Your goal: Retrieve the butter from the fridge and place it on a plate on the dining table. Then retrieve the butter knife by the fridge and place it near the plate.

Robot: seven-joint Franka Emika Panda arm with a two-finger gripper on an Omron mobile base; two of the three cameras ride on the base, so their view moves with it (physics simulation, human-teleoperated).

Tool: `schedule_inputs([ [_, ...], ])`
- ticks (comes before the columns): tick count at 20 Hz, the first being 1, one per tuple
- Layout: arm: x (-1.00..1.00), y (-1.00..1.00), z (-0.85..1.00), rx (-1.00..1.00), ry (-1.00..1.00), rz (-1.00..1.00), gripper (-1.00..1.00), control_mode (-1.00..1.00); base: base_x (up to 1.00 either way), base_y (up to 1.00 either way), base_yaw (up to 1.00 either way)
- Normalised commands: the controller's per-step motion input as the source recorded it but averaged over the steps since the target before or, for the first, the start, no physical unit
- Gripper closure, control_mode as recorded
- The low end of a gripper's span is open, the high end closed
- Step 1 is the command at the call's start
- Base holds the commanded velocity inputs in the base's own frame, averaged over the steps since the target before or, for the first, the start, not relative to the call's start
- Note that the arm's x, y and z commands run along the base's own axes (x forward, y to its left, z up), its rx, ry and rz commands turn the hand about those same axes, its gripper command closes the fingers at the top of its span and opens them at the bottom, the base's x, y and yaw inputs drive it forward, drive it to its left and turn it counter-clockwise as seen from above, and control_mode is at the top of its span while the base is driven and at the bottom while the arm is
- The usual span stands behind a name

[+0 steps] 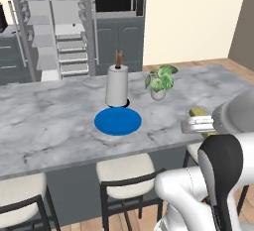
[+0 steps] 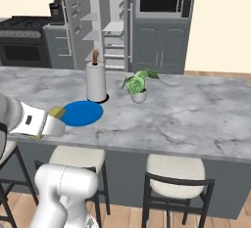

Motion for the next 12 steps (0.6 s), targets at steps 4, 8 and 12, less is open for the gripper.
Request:
schedule_inputs([
  [4, 0.0, 0.0, 0.0, 0.0, 0.0, 0.0, 1.0, 1.0, 0.26, 0.69, 0.0],
  [8, 0.07, 0.15, -0.01, 0.0, 0.0, 0.0, 1.0, -1.0, 0.19, 0.53, 0.0],
  [12, 0.31, 0.5, -0.07, 0.0, 0.03, 0.07, 1.0, -1.0, 0.0, 0.0, 0.0],
])
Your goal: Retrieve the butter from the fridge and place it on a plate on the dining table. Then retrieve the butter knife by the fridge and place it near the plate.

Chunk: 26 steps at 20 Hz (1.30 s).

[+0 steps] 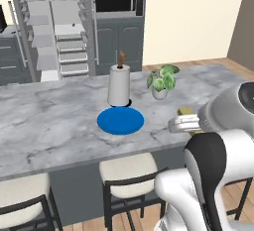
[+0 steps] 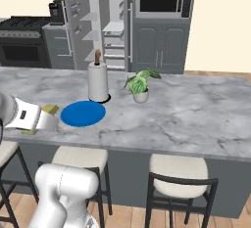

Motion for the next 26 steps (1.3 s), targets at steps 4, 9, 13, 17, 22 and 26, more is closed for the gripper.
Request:
schedule_inputs([
  [4, 0.34, 0.34, -0.04, 0.0, 0.12, 0.17, 1.0, -1.0, 0.0, 0.0, 0.0],
  [9, 0.45, 0.17, 0.0, 0.04, 0.1, 0.27, 1.0, -1.0, 0.0, 0.0, 0.0],
  [13, 0.68, 0.01, -0.13, 0.02, 0.1, 0.28, 1.0, -1.0, 0.0, 0.0, 0.0],
  [17, 0.72, -0.02, -0.11, 0.0, 0.04, 0.06, 1.0, -1.0, 0.0, 0.0, 0.0],
  [22, 0.64, 0.0, -0.02, 0.0, 0.0, 0.04, 1.0, -1.0, 0.0, 0.0, 0.0],
  [26, 0.63, 0.0, -0.15, 0.0, 0.0, 0.07, 1.0, -1.0, 0.0, 0.0, 0.0],
])
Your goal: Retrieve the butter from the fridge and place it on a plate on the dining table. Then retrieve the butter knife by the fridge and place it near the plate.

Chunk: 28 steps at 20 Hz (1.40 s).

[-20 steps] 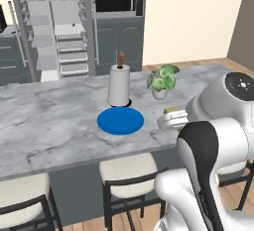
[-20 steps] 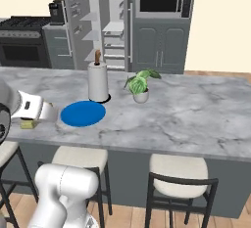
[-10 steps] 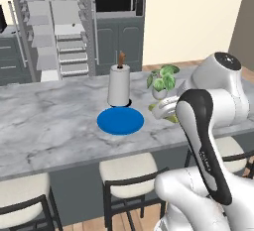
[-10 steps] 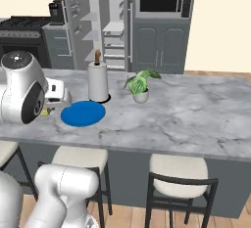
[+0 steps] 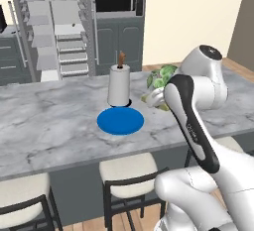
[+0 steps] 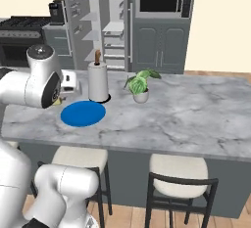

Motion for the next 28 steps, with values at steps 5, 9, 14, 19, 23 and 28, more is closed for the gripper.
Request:
schedule_inputs([
  [5, 0.7, 0.05, -0.31, 0.0, 0.0, 0.11, 1.0, -1.0, 0.0, 0.0, 0.0],
  [9, 0.6, 0.24, -0.38, -0.04, 0.0, 0.13, 1.0, -1.0, 0.0, 0.0, 0.0],
  [14, 0.47, 0.28, -0.42, -0.1, 0.0, 0.06, 1.0, -1.0, 0.0, 0.0, 0.0],
  [19, 0.42, 0.06, -0.38, -0.07, 0.0, 0.0, 1.0, -1.0, 0.0, 0.0, 0.0],
  [23, 0.37, 0.0, -0.26, -0.02, 0.0, 0.0, 1.0, -1.0, 0.0, 0.0, 0.0],
  [28, 0.38, 0.0, -0.28, -0.03, 0.0, 0.0, 1.0, -1.0, 0.0, 0.0, 0.0],
])
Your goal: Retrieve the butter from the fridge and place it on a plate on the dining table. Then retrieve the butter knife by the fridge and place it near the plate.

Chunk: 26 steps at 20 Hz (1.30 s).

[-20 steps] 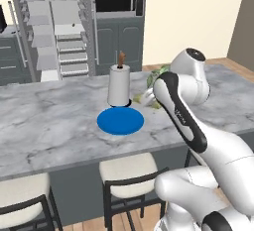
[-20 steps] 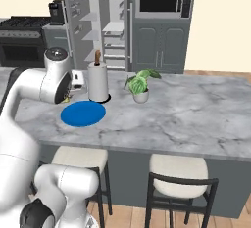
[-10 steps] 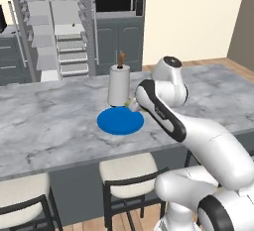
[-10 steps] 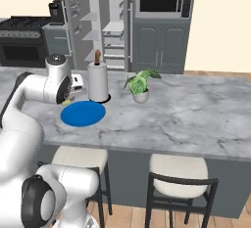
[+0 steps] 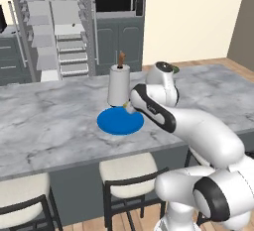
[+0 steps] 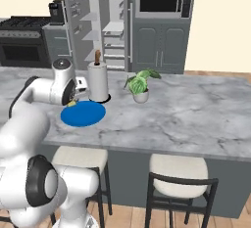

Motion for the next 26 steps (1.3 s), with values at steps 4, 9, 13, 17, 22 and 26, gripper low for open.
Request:
schedule_inputs([
  [4, 0.33, 0.03, -0.28, -0.03, 0.0, 0.0, 1.0, -1.0, 0.0, 0.0, 0.0],
  [9, 0.22, 0.07, -0.27, -0.04, 0.0, 0.0, 1.0, -1.0, 0.0, 0.0, 0.0],
  [13, 0.15, 0.02, -0.25, -0.03, 0.0, 0.0, 1.0, -1.0, 0.0, 0.0, 0.0],
  [17, 0.22, 0.0, -0.14, -0.01, 0.0, 0.0, 1.0, -1.0, 0.0, 0.0, 0.0],
  [22, 0.19, 0.01, -0.12, 0.0, 0.0, 0.0, 1.0, -1.0, 0.0, 0.0, 0.0],
  [26, 0.17, 0.05, -0.18, 0.0, 0.0, 0.0, 1.0, -1.0, 0.0, 0.0, 0.0],
])
